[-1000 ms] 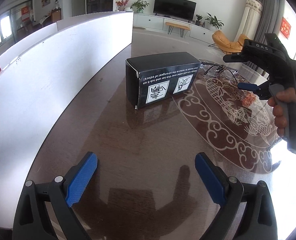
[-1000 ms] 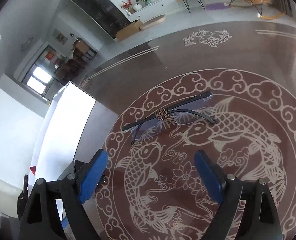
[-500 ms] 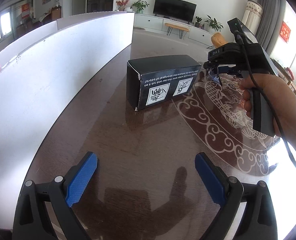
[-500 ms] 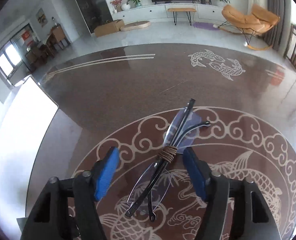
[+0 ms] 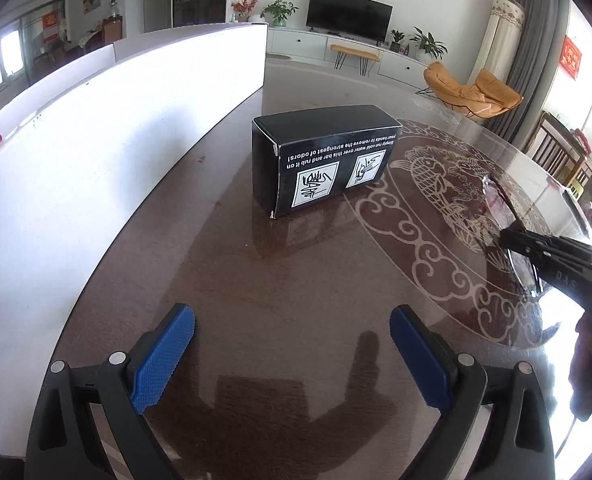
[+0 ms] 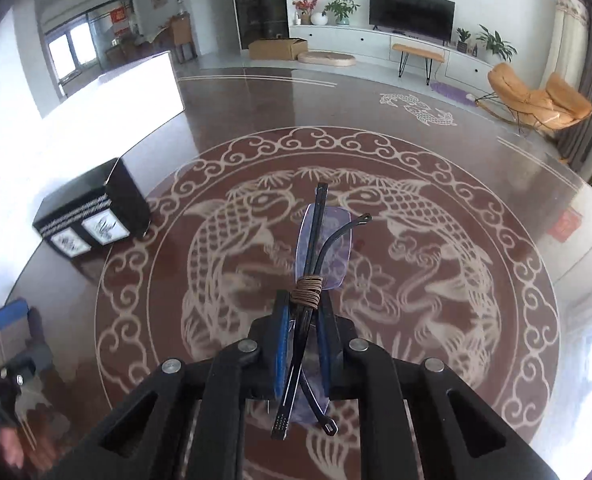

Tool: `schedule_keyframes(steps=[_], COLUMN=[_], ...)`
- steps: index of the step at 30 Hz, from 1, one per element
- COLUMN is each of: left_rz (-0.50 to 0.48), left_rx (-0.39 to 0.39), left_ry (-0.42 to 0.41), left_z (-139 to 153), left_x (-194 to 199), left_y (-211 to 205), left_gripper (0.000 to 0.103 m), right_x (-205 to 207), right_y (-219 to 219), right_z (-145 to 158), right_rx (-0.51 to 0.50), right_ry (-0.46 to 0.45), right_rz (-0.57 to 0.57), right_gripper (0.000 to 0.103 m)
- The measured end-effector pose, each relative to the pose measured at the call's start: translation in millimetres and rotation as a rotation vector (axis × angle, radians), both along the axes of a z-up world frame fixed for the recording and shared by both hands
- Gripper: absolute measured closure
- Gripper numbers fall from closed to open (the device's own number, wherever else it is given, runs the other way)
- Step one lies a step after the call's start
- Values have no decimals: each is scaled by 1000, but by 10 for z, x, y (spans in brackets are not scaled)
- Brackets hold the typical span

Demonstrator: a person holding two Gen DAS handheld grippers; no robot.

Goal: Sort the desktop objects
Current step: 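Grasp the black box with the left tool while the right tool holds the glasses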

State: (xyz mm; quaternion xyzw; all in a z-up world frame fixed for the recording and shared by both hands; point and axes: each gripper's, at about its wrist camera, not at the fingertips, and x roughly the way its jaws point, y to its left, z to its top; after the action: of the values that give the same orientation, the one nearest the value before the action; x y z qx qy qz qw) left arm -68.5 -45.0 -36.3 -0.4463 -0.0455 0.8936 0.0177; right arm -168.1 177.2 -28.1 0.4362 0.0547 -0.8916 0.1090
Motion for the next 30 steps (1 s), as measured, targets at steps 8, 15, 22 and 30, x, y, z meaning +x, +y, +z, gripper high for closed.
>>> schedule_keyframes(steps=[8,15,22,30], left_rz=[-26,-34,-44,-44], left_rx=[-64,-84,-100,-100], left_ry=[-8,-13,-16,-16], left_z=[-18,-40,-47,-50], left_x=[-32,5,21,17], left_y=[103,87,112,108], left_gripper=[3,3,3,3], right_x=[588,581,569,567], right_y=[104,244,244,224], right_z=[-51,-5,-10,-18], right_rx=[55,21,14,12], right_ry=[38,12,-3,-4], right_rz=[-21,-71,-78,-78], right_gripper=[64,37,23,22])
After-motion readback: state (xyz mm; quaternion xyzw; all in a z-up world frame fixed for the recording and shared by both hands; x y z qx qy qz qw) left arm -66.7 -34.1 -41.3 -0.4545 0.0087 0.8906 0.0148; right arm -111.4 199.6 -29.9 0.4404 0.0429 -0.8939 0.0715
